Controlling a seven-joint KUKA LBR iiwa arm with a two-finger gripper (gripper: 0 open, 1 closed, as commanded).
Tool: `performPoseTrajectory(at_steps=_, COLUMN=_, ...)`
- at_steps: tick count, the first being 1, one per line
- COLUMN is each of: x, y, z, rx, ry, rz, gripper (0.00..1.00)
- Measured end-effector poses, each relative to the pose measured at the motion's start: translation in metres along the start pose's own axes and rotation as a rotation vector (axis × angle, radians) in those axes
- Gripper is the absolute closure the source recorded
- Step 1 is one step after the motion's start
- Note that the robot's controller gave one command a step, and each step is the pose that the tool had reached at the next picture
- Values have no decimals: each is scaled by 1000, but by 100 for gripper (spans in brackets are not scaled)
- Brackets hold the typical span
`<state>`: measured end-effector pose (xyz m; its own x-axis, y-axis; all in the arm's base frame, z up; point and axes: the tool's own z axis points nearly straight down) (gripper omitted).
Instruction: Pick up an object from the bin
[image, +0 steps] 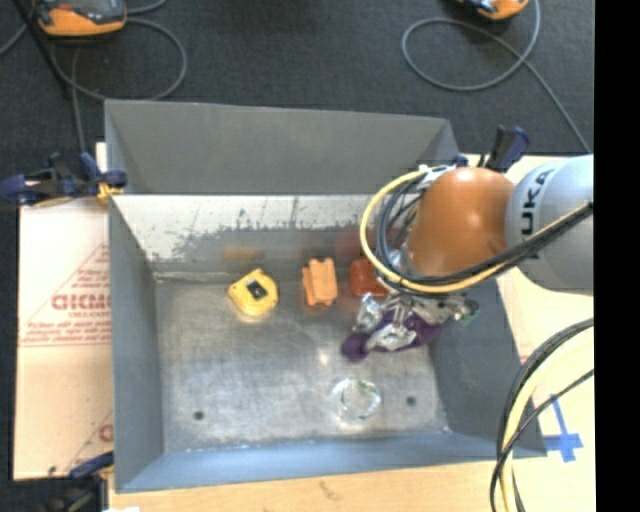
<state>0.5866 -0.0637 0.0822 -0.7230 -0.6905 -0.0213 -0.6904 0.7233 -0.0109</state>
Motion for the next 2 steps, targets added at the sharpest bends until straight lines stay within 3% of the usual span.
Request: performPoseTrajectory(at_steps=2, x=2, y=1, z=-11, rx=-7, ry=12, rz=0, gripper=100)
